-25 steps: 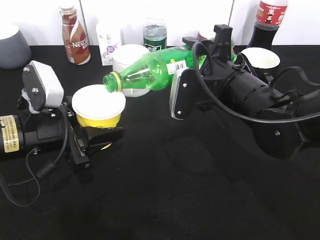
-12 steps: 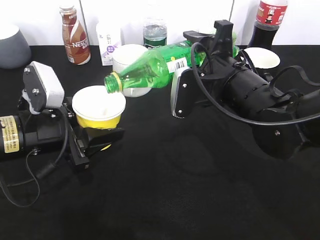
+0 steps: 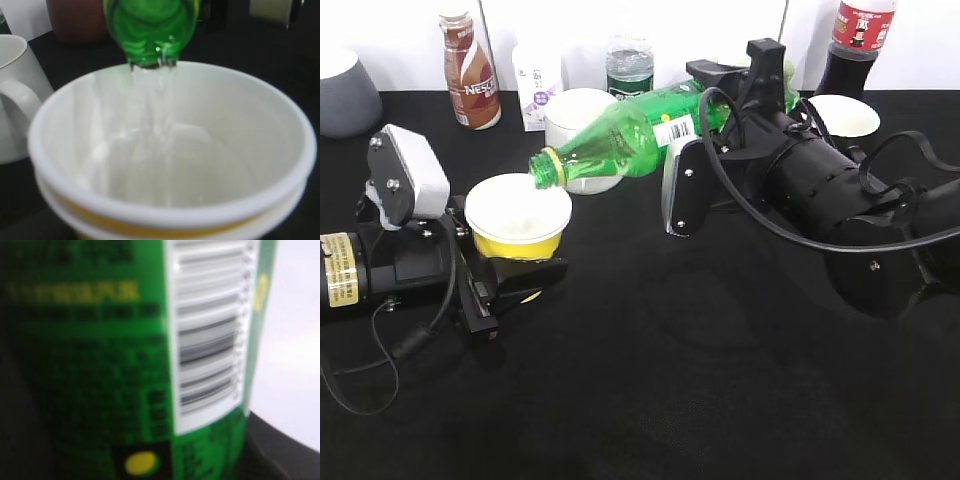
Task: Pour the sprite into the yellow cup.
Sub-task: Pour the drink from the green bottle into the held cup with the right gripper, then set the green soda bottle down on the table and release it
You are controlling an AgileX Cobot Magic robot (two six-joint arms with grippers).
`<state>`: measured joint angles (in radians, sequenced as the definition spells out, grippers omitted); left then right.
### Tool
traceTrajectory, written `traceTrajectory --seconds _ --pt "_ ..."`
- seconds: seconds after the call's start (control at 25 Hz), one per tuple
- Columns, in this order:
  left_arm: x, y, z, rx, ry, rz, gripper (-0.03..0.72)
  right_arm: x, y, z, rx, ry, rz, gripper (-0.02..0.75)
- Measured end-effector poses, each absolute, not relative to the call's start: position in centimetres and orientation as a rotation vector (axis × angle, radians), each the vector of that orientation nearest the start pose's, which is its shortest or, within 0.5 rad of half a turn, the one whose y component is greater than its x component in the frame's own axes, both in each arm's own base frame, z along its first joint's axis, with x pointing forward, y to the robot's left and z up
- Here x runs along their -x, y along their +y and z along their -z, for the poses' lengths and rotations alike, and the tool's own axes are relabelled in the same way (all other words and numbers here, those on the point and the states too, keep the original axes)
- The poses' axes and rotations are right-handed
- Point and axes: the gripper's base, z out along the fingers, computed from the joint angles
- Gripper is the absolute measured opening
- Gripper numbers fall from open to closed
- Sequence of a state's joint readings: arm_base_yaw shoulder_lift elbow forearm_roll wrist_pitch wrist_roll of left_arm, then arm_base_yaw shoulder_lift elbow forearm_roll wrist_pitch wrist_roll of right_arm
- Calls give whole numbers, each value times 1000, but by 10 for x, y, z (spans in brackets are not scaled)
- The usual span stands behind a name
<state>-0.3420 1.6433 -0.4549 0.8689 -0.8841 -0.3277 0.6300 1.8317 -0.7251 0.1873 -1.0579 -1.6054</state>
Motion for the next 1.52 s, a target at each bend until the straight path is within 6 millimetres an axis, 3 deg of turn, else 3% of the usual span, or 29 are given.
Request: traceTrajectory --seconds 0.16,0.36,0.44,0.6,0.68,0.76,1.0,1.16,1.36,1.52 --pt "-226 -137 -157 -1005 1697 647 456 -292 194 -187 1325 890 808 441" --pt "-227 -138 -161 -964 1675 665 456 -291 195 -187 1201 1012 616 440" --pt "-228 -139 -164 -931 1648 684 456 -291 195 -187 1087 1113 463 440" --pt "-233 -136 -167 -835 1654 670 455 -291 195 -187 678 1381 -39 440" --pt "-240 -131 -170 -753 1652 606 455 -291 195 -187 473 1472 -266 440" --pt "-249 -122 -173 -610 1662 518 455 -291 195 -186 377 1506 -370 440" --pt "-281 -70 -175 -311 1656 285 455 -291 195 -186 355 1518 -392 440" --pt "-318 -44 -159 -227 1668 216 455 -291 195 -186 355 1519 -392 440" --pt "-361 -32 -127 -203 1699 183 455 -291 195 -186 354 1518 -392 440" --pt "-382 -24 -109 -188 1711 164 455 -291 195 -186 351 1519 -391 440"
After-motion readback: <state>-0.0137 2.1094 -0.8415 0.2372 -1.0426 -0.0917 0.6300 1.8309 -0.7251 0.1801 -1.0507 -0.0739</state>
